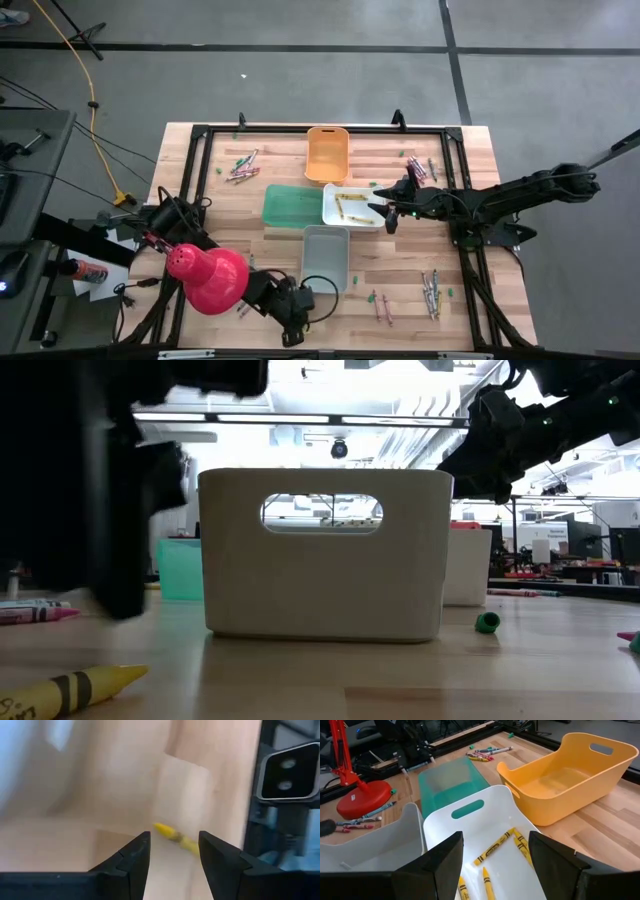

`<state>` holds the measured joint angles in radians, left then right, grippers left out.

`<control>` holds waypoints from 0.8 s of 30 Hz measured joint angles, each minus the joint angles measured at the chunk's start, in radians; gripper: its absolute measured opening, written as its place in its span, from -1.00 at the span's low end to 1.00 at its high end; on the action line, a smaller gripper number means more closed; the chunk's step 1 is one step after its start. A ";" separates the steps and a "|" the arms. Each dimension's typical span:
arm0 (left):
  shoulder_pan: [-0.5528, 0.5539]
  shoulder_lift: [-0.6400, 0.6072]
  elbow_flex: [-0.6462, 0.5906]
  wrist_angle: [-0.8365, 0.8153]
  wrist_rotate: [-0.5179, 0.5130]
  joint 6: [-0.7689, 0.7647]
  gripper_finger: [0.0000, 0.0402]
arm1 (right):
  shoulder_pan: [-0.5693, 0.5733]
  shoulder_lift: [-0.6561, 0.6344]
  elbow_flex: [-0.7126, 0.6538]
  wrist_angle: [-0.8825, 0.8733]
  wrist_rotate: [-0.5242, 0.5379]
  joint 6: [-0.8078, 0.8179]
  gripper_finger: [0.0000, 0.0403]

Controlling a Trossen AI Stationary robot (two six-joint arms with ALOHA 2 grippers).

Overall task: Sort crayons
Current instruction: Put the yellow crayon into the white bin

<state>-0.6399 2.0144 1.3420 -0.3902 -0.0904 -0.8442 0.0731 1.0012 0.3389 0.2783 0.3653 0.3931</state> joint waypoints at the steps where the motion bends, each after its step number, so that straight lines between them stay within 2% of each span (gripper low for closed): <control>1: 0.000 -0.001 0.010 -0.005 -0.010 0.043 -0.21 | 0.000 0.000 0.000 -0.004 0.000 0.000 0.09; 4: -0.021 -0.001 0.037 0.002 -0.015 0.198 -0.25 | 0.000 0.000 0.000 -0.005 0.000 0.000 0.09; 6: -0.042 -0.002 0.041 0.019 -0.013 0.305 -0.36 | 0.000 0.000 0.000 -0.007 0.000 0.000 0.09; 12: -0.072 -0.003 0.041 0.030 -0.044 0.467 -0.93 | 0.000 0.000 0.000 -0.007 0.000 0.000 0.09; 16: -0.061 -0.003 0.010 0.120 -0.038 0.557 -0.97 | 0.000 0.000 0.000 -0.007 0.000 0.014 0.09; 18: -0.049 -0.003 -0.016 0.160 0.000 0.584 -0.99 | 0.000 0.000 0.000 -0.008 0.000 0.018 0.09; 24: -0.027 -0.003 -0.098 0.256 0.068 0.588 -1.00 | 0.000 0.000 0.000 -0.011 0.000 0.010 0.09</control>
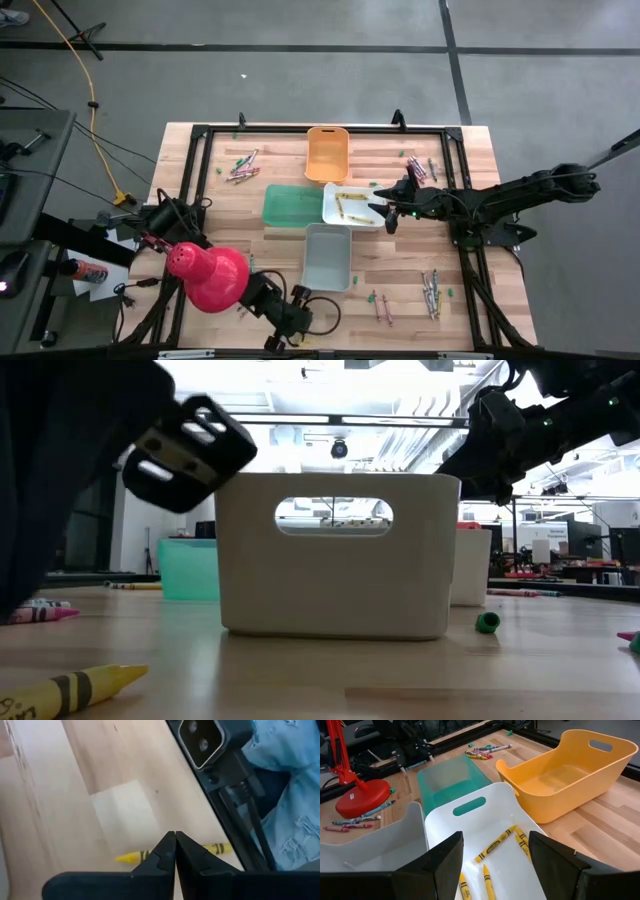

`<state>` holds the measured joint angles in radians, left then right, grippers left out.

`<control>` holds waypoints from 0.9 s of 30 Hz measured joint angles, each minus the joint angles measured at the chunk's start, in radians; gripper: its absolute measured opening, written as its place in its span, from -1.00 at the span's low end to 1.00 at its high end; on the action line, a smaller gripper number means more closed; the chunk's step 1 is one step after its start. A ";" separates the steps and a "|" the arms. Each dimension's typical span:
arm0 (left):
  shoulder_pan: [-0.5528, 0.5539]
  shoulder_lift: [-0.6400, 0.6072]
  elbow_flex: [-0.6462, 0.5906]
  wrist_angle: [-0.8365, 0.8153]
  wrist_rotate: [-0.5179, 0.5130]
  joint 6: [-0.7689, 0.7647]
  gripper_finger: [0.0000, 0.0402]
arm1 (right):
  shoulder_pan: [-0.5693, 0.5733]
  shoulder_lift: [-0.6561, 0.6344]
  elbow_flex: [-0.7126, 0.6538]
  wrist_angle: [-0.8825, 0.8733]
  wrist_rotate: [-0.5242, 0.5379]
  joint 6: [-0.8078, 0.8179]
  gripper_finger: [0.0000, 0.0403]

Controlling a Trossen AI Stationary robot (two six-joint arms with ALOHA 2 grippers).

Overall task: Sort crayons
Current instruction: Put the yellow crayon into the white bin

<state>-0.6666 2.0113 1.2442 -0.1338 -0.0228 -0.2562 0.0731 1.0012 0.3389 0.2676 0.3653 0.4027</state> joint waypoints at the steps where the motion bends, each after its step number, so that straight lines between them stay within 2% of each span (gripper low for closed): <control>1: 0.000 0.000 -0.009 0.011 0.000 0.002 -1.00 | 0.000 0.000 0.000 -0.003 0.000 0.000 0.09; 11: -0.002 0.000 -0.022 0.087 0.020 0.041 -1.00 | 0.000 0.000 0.000 -0.015 0.005 0.008 0.09; 27: -0.010 0.068 -0.018 0.077 0.032 0.077 -1.00 | 0.000 0.000 0.000 -0.030 0.007 0.008 0.09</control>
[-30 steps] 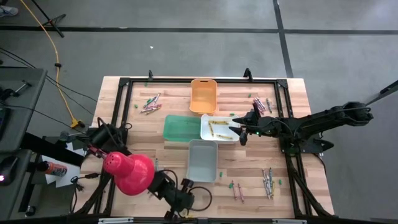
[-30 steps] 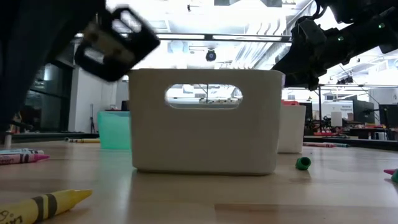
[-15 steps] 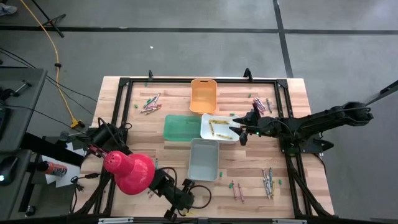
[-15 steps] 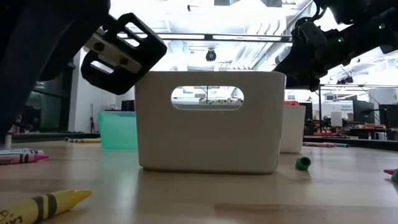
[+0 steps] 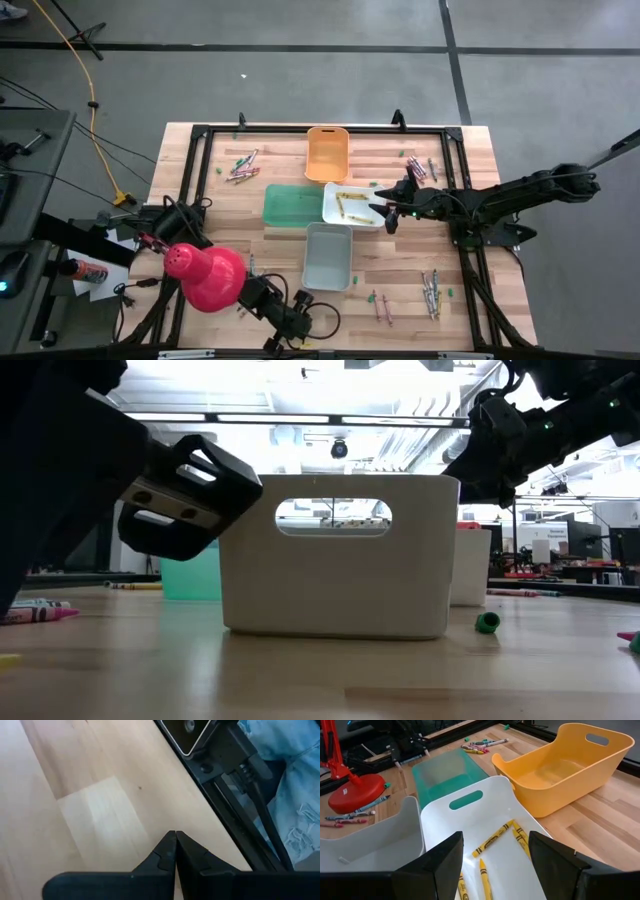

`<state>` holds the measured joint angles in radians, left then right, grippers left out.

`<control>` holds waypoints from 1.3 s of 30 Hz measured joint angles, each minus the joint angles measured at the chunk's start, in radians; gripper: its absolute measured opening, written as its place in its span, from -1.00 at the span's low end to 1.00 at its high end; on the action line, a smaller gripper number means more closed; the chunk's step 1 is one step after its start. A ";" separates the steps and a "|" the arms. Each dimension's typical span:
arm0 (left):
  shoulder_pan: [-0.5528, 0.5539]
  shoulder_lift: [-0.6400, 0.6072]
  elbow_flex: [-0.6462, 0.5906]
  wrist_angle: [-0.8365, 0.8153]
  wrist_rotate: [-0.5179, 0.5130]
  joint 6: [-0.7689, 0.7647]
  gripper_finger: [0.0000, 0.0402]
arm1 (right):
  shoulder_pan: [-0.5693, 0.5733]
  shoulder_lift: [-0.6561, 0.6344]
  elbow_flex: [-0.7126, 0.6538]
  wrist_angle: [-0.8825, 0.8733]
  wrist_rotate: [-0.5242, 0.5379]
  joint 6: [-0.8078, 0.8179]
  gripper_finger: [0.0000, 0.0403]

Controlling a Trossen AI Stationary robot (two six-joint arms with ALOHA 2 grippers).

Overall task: Sort crayons
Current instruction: Put the yellow crayon into the white bin

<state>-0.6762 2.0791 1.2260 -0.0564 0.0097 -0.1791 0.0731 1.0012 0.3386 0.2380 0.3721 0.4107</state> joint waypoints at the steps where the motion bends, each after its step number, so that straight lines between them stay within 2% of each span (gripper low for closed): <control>1: 0.000 -0.001 0.001 -0.009 0.000 0.000 -1.00 | 0.000 0.000 0.000 -0.002 0.000 0.000 0.09; 8: 0.002 -0.012 0.001 -0.057 0.000 -0.015 -1.00 | 0.000 0.000 0.000 -0.002 0.001 0.000 0.09; 11: 0.006 -0.046 -0.002 -0.129 -0.003 -0.040 -1.00 | 0.000 0.000 0.000 -0.004 0.001 0.000 0.09; 17: 0.000 -0.179 -0.004 -0.342 -0.116 -0.157 -1.00 | 0.000 0.000 0.000 -0.008 0.001 0.000 0.09; 20: -0.017 -0.202 -0.004 -0.388 -0.135 -0.266 -1.00 | 0.000 0.000 0.000 -0.010 0.001 0.000 0.09; 25: -0.064 -0.210 -0.004 -0.456 -0.062 -0.567 -1.00 | 0.000 0.000 0.000 -0.014 0.001 0.001 0.09; 29: -0.118 -0.210 -0.004 -0.539 -0.050 -0.784 -0.98 | 0.000 0.000 0.000 -0.016 0.000 0.001 0.09; 33: -0.157 -0.210 -0.004 -0.596 -0.054 -0.925 -0.85 | 0.000 0.000 0.000 -0.016 0.000 0.019 0.09; 39: -0.168 -0.210 -0.004 -0.601 -0.133 -1.055 -0.45 | 0.000 0.000 0.000 -0.016 0.014 0.019 0.09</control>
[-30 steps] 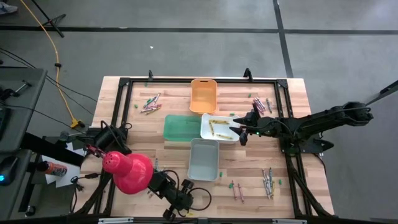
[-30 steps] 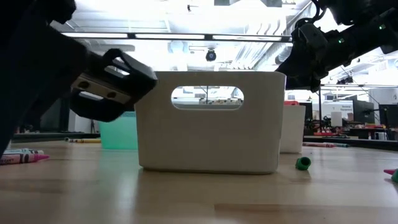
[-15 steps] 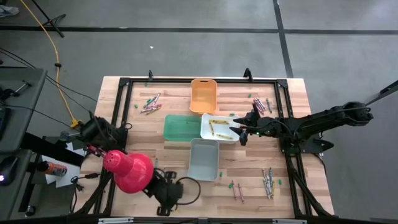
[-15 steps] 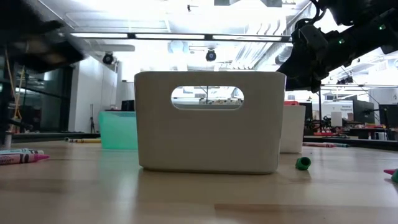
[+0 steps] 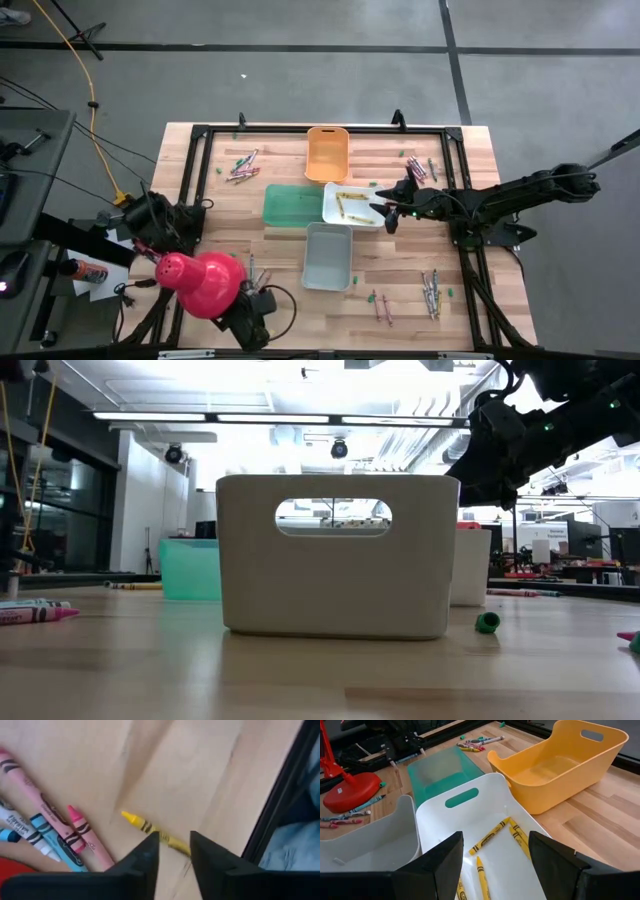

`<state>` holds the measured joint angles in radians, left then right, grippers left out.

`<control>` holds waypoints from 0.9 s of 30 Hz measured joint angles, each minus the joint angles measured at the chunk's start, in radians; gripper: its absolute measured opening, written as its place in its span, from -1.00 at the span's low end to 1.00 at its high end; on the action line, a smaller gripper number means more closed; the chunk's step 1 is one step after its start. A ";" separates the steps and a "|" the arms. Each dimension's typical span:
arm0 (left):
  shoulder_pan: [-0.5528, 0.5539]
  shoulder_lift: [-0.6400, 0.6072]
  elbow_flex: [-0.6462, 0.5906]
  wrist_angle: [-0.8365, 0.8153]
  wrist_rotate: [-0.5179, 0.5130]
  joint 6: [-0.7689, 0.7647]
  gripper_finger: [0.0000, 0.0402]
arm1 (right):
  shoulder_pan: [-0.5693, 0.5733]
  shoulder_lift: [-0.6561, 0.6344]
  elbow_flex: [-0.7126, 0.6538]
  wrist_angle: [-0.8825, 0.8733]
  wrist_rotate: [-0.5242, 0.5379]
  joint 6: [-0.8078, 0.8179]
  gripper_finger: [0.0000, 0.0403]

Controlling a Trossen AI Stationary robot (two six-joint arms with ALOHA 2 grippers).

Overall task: Sort crayons
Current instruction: Put the yellow crayon into the white bin

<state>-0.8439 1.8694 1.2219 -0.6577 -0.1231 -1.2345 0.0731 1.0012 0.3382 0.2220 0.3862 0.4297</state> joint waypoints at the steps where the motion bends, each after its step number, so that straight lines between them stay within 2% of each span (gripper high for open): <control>1: 0.003 0.000 0.000 -0.001 0.000 -0.024 -0.38 | 0.000 0.000 0.000 0.000 0.003 0.000 0.09; 5: 0.016 0.000 0.000 -0.011 0.020 -0.111 -0.16 | 0.000 0.000 0.000 0.000 0.003 -0.001 0.09; 9: 0.019 0.000 0.001 -0.030 0.025 -0.215 -0.06 | 0.000 0.000 0.000 0.000 0.004 -0.002 0.09; 16: 0.013 0.004 0.002 -0.042 0.040 -0.308 -0.07 | 0.000 0.000 0.000 -0.001 0.004 -0.003 0.09; 27: 0.011 0.081 0.007 -0.048 0.107 -0.287 -0.14 | 0.000 0.000 0.000 -0.001 0.004 -0.003 0.09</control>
<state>-0.8330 1.9506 1.2291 -0.7059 -0.0161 -1.5212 0.0727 1.0012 0.3382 0.2207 0.3904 0.4271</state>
